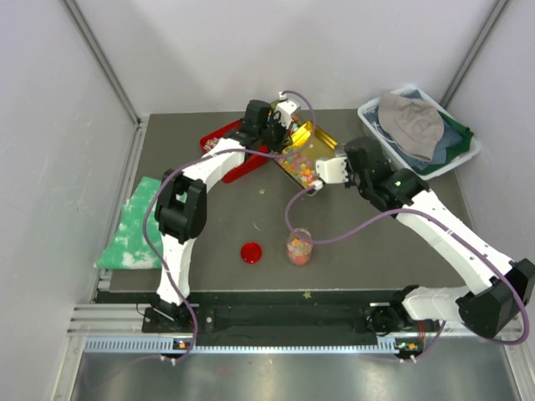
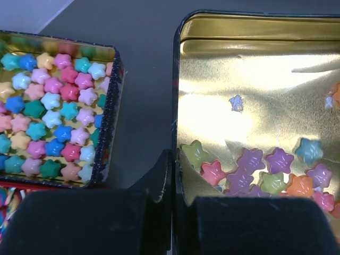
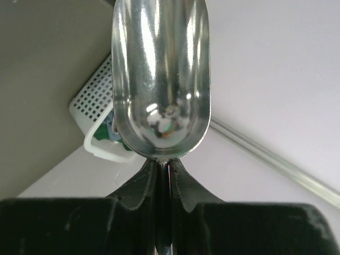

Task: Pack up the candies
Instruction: Scoop the fake candies from the storage box.

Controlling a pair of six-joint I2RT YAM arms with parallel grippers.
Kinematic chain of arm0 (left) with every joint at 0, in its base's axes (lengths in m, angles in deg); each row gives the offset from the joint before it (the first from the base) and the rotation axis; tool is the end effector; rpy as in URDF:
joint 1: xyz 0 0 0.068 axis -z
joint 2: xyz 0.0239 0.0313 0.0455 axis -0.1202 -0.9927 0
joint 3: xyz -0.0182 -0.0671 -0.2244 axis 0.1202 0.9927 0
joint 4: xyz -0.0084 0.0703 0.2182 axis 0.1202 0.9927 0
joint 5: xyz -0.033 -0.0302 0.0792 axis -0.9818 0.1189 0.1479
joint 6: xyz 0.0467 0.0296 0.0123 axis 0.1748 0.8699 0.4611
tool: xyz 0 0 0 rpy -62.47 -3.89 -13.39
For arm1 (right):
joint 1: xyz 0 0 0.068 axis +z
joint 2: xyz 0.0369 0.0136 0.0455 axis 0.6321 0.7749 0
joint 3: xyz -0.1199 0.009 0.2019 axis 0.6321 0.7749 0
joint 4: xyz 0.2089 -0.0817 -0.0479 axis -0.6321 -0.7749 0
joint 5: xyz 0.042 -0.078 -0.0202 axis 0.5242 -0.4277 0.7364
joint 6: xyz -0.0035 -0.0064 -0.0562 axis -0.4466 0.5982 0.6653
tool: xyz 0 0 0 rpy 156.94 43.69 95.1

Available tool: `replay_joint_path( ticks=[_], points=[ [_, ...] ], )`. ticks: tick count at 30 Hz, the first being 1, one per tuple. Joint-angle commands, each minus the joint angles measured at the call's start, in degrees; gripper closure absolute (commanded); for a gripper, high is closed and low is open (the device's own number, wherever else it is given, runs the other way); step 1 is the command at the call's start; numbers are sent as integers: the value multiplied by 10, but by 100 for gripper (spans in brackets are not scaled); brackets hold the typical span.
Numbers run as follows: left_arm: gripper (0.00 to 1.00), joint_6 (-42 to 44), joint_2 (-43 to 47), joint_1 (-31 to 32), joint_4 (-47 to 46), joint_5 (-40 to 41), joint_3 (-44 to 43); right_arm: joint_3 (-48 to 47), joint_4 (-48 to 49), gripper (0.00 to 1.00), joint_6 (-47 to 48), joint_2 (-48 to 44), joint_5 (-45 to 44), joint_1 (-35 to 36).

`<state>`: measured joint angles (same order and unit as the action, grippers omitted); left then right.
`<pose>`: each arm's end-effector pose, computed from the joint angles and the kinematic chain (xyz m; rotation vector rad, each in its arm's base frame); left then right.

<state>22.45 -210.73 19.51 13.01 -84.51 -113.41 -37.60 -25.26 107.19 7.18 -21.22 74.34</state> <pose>0.4041 -0.2176 0.2368 0.8515 1.9049 -0.5946 0.2094 0.1218 0.3275 -1.6862 1.5553 -0.9914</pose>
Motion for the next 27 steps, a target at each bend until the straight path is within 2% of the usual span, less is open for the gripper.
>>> replay_joint_path(
  ticks=[1, 8, 14, 27],
  points=[
    [100, 32, 59, 6, -34, 47, 0, 18, 19, 100, 64, -15, -22, 19],
    [100, 94, 64, 30, -38, 127, 0, 23, 13, 100, 75, 4, -41, 41],
    [100, 129, 68, 51, -38, 161, 6, 28, 7, 100, 81, 28, -46, 56],
    [100, 174, 79, 86, -90, 291, 35, 63, 56, 100, 128, 78, -97, 56]
  ],
)
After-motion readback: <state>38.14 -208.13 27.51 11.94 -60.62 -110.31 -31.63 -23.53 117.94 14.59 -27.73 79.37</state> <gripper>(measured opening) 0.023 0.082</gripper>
